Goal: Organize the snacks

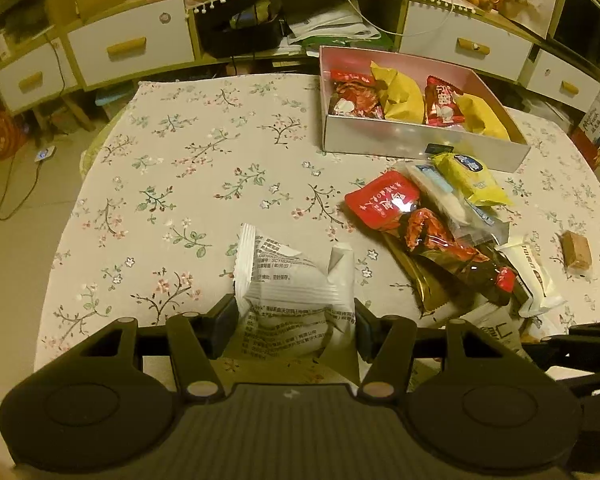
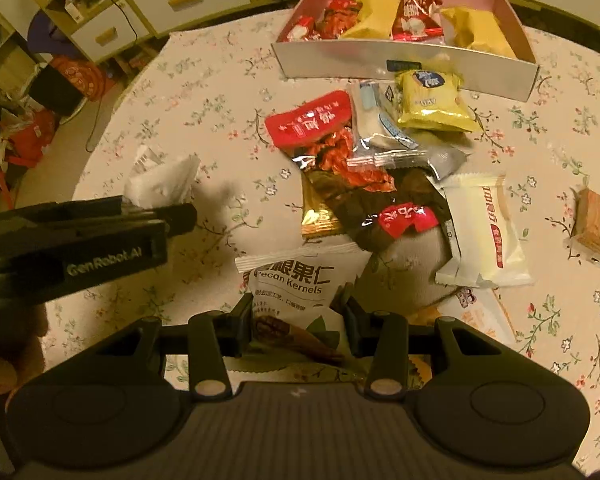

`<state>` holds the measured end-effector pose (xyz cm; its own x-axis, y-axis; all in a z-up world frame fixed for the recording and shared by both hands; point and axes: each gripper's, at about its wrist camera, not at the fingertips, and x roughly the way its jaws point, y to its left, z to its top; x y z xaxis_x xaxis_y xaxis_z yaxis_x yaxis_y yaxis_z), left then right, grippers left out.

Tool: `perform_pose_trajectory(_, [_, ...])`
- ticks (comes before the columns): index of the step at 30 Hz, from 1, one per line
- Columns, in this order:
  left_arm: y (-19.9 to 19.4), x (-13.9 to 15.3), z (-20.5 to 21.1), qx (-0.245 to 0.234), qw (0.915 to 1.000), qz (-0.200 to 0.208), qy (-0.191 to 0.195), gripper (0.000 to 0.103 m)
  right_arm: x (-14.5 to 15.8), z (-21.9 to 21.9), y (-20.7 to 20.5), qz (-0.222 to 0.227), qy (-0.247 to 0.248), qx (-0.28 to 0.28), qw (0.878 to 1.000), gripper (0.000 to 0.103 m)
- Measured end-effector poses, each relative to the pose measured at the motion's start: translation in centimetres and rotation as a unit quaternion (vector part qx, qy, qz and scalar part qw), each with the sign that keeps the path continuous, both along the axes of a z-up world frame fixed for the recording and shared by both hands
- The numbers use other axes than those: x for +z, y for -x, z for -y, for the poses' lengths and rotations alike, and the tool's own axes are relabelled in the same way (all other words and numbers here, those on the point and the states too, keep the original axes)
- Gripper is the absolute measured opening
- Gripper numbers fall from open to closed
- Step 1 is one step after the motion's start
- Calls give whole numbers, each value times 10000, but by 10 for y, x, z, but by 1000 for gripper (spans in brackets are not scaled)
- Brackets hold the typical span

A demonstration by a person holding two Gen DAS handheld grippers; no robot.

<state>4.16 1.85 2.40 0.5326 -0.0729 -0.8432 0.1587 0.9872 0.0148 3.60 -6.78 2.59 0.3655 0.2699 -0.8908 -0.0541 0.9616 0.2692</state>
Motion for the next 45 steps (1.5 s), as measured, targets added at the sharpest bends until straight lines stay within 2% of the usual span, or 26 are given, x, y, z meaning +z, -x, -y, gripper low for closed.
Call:
perform_pose_trajectory(15, [2,15,20,-169,9993,306,-115,64,23,11,-5,239,-273,-79,9993,40])
perform_pose_trajectory(21, [-3,19,27,-201,9992,332,-60,64,25,16,-12,302,-217,-70,9993,40])
perform_pose_trajectory(25, [-8,28,25,-206,9989,391,144,64,31,25,-15,352,-262,-94,9990,40])
perform_pose_trajectory(28, [-15,33,23,-168,9987,466,127,64,36,37,-18,422,-262,-146,9987,40])
perform_pose_trajectory(37, [-40,33,30,-186,9988,342,311,63,43,74,-32,567,-214,-401,9974,40])
perform_pose_trajectory(45, [-68,36,46,-290,9971,558,419,63,46,97,-49,842,-192,-635,9942,40])
